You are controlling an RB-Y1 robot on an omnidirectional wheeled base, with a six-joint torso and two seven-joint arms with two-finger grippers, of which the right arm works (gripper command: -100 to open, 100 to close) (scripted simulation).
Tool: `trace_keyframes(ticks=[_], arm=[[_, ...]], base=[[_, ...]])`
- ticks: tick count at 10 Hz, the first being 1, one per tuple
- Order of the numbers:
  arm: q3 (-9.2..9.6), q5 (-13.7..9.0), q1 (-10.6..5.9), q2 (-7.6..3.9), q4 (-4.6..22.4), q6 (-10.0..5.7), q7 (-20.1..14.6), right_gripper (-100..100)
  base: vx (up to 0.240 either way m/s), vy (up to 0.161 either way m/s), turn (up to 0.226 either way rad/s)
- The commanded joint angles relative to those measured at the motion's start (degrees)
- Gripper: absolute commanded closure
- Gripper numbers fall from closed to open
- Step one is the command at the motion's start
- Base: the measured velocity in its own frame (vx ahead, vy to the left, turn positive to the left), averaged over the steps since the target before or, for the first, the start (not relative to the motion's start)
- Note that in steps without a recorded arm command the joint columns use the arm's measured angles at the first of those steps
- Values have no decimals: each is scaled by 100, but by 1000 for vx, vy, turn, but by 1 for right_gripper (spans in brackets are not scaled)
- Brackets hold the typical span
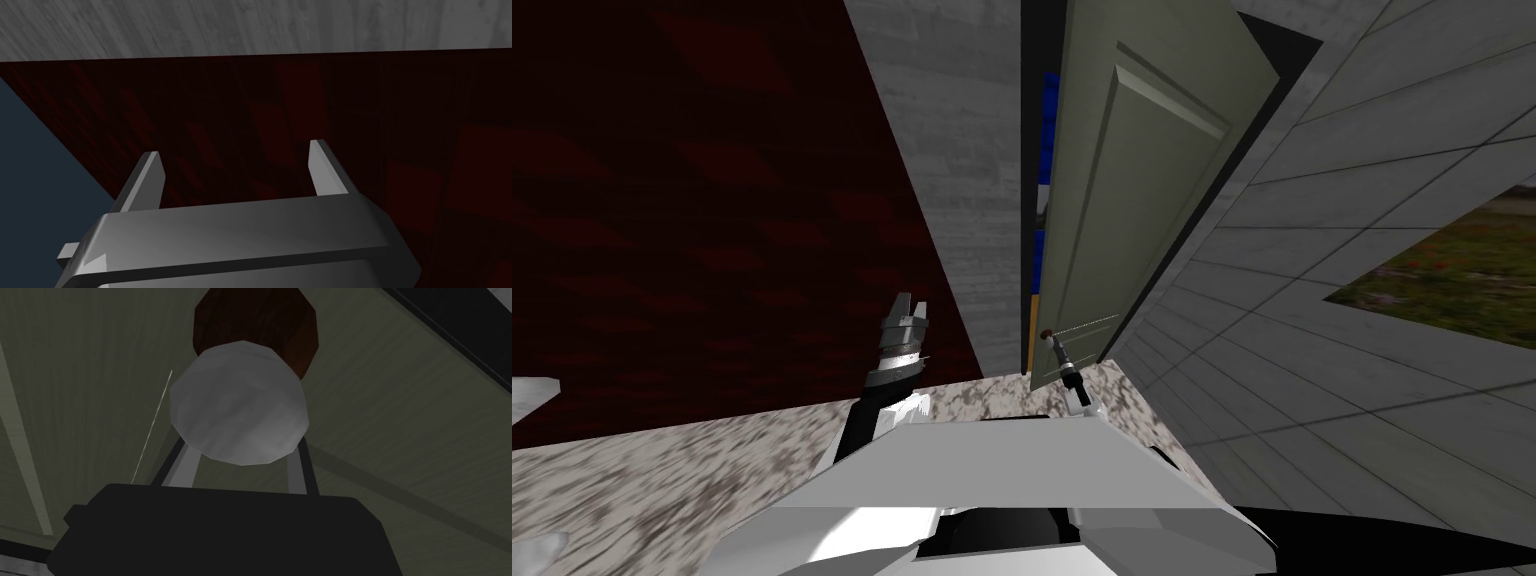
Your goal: Pull the door open
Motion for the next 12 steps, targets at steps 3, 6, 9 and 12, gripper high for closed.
trace_keyframes(ticks=[3, 6, 9, 12], arm=[[135, 28, -59, 172, 238, -85, -122, 100], [135, 28, -59, 172, 238, -85, -122, 100], [135, 28, -59, 172, 238, -85, -122, 100], [22, -173, -105, -64, 263, -133, -582, 100]], base=[[-17, -13, 40], [-7, 3, -4], [7, 1, -2], [-21, -24, 58]])
